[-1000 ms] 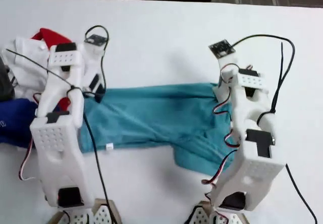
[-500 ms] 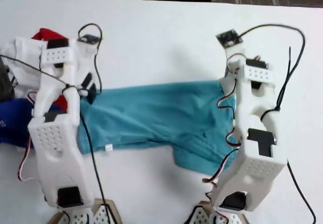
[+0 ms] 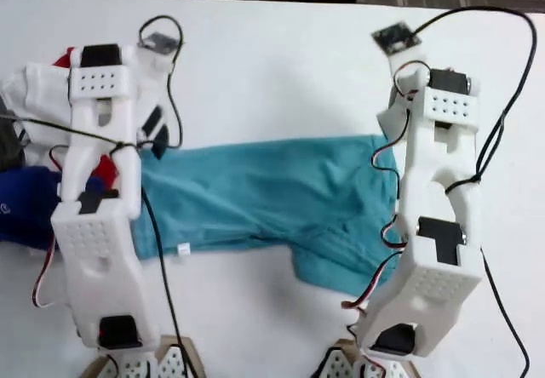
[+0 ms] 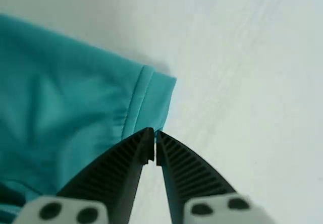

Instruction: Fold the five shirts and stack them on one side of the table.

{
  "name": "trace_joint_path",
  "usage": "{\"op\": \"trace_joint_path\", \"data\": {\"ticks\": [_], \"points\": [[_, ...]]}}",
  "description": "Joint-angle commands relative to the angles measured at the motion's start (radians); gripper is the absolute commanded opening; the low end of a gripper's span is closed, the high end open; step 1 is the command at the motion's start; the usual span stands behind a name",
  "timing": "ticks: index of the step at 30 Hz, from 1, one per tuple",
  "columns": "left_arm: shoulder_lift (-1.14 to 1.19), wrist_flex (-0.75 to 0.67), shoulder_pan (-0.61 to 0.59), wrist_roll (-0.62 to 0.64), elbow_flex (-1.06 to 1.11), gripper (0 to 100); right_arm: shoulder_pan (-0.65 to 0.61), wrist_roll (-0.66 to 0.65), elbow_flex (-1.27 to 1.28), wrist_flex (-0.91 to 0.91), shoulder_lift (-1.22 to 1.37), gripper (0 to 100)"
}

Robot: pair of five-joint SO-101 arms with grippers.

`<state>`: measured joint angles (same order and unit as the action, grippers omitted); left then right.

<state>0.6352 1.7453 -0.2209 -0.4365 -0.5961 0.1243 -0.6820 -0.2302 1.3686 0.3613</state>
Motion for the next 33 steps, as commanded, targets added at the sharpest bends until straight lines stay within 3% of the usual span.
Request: {"op": "trace_joint_path", "data": {"ticks": [1, 5, 11, 19, 24, 29, 33], "points": [[-0.097, 0.003, 0.008, -0.005, 0.028, 12, 0.005, -0.092, 0.080, 0.022, -0.128, 2.2], [-0.245, -0.049, 0.011, 0.017, 0.157, 13, -0.002, -0.135, 0.299, -0.038, -0.334, 2.2], [-0.459, -0.216, 0.015, -0.005, 0.584, 15, -0.064, -0.224, 0.720, -0.111, -0.638, 2.2], [-0.752, -0.345, 0.015, 0.044, 0.977, 15, -0.140, -0.411, 1.089, -0.081, -0.946, 4.2], [-0.845, -0.419, -0.026, 0.046, 1.093, 15, -0.194, -0.408, 1.126, -0.117, -0.983, 13.8], [-0.862, -0.540, -0.098, 0.061, 1.156, 15, -0.223, -0.264, 1.134, -0.283, -0.981, 13.6], [-0.862, -0.631, -0.094, 0.110, 1.219, 15, -0.331, -0.222, 1.157, -0.320, -0.964, 13.6]]}}
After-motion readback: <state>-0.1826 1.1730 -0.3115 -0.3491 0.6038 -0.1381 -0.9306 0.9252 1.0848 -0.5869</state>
